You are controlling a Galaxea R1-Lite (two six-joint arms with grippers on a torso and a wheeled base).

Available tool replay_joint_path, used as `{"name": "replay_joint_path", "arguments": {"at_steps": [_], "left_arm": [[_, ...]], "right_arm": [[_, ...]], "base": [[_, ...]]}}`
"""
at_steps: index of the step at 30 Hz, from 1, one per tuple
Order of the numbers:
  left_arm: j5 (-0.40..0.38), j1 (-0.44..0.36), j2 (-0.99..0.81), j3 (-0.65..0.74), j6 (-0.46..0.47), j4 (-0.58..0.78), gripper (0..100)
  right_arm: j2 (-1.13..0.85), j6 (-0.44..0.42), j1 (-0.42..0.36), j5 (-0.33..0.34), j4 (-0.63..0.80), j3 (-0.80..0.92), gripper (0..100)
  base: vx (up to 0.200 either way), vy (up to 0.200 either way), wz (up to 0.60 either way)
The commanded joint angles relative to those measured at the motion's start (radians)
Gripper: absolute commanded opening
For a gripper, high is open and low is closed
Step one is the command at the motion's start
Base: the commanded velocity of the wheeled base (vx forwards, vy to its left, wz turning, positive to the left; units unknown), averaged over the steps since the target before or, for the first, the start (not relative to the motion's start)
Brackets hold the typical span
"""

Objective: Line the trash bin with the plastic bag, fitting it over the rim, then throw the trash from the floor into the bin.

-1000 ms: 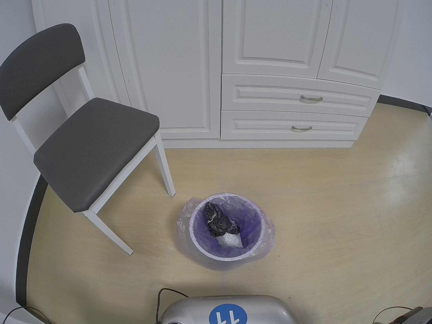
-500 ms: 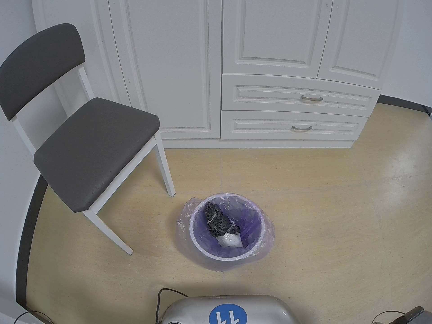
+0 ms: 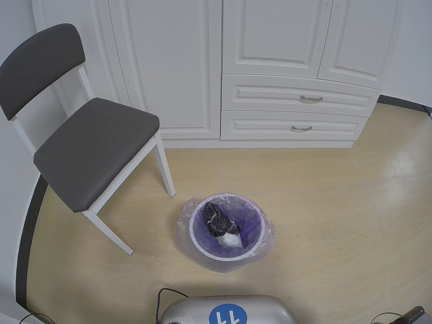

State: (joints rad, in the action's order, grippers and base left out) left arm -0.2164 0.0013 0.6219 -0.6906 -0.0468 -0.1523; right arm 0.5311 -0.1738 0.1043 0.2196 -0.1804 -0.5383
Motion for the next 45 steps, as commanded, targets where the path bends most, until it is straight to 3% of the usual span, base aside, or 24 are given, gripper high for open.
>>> {"name": "replay_joint_path", "arguments": {"at_steps": [1,6,11,14,17,20,25,34,37,39,43,45], "left_arm": [[0.002,0.003,-0.130,-0.004,-0.034,0.011,100],[0.014,0.008,-0.222,0.053,-0.036,0.023,100],[0.080,-0.029,-0.332,0.126,-0.030,0.025,100],[0.081,-0.033,-0.343,0.149,-0.030,0.025,100],[0.104,-0.037,-0.363,0.149,-0.030,0.028,100],[0.123,-0.033,-0.398,0.152,-0.018,0.036,100],[0.127,-0.037,-0.470,0.152,0.079,0.143,100],[0.137,-0.003,-0.622,0.186,0.090,0.252,100],[0.203,-0.003,-0.622,0.226,0.099,0.243,100],[0.255,-0.003,-0.622,0.309,0.133,0.220,100],[0.258,-0.003,-0.622,0.445,0.143,0.088,100],[0.256,-0.003,-0.622,0.579,0.147,-0.076,100]], "right_arm": [[-0.223,-0.058,-0.074,0.061,0.015,0.041,100],[-0.401,-0.075,-0.077,0.081,0.018,0.087,100],[-0.530,-0.142,-0.098,0.093,0.019,0.109,100],[-0.531,-0.135,-0.104,0.076,0.010,0.135,100],[-0.531,-0.115,-0.104,0.003,0.006,0.136,100],[-0.531,-0.072,-0.104,-0.025,0.004,0.138,100],[-0.531,-0.032,-0.104,-0.141,-0.025,0.141,100],[-0.531,0.051,-0.104,-0.204,-0.171,0.141,100],[-0.531,0.116,-0.104,-0.227,-0.202,0.155,100],[-0.531,0.178,-0.104,-0.284,-0.243,0.190,100],[-0.531,0.243,-0.104,-0.309,-0.340,0.250,100],[-0.531,0.266,-0.104,-0.310,-0.421,0.305,100]], "base": [[0.000,0.000,0.00],[0.000,0.000,0.00],[0.000,0.000,0.00],[0.000,0.000,0.00],[0.000,0.000,0.00],[0.000,0.000,0.00],[0.000,0.000,0.00],[0.000,0.000,0.00],[0.000,0.000,0.00],[0.000,0.000,0.00],[0.000,0.000,0.00],[0.000,0.000,0.00]]}}
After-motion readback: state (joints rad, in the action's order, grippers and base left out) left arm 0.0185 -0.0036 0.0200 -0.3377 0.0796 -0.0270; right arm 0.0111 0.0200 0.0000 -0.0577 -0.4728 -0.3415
